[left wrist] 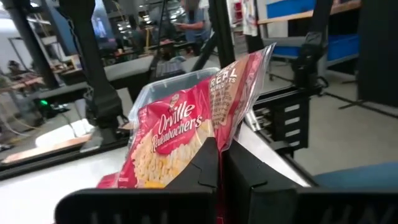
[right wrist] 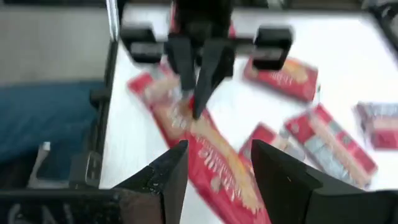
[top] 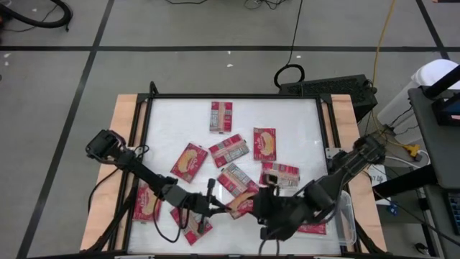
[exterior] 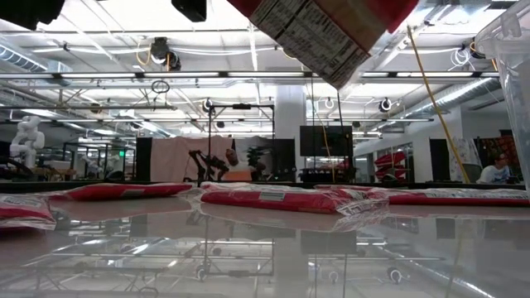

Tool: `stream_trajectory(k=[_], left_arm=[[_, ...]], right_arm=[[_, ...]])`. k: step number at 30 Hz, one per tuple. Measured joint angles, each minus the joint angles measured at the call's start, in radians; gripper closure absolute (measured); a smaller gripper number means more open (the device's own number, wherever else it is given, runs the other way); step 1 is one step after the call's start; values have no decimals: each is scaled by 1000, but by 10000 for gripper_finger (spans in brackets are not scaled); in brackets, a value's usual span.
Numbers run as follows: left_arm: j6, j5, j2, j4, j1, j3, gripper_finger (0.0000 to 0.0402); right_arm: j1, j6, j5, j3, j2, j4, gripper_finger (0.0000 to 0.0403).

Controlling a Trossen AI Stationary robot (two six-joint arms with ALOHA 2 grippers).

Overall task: Sort popcorn bags into baskets
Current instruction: Put the red popcorn pack into the transparent bin

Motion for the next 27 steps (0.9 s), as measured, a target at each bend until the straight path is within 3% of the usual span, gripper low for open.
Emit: stream_trajectory(k=[4, 12, 20, 23, 27], left_arm=[[-45, 12, 0, 1, 15, 0, 390], [-57, 53, 0, 31, 20, -1, 391], [-38, 61, 0, 89, 20, -1, 381], [-38, 100, 0, 116, 21, -1, 379], [-38, 111, 0, 146, 20, -1, 378]], right_arm=[[0, 20, -55, 122, 85, -118, 234], [-5, 36, -133, 111, 121, -165, 234], [-5, -44, -74, 106, 125, -156, 235], [-11, -76, -78, 106, 137, -150, 253], [-16, -95, -78, 104, 141, -149, 307]])
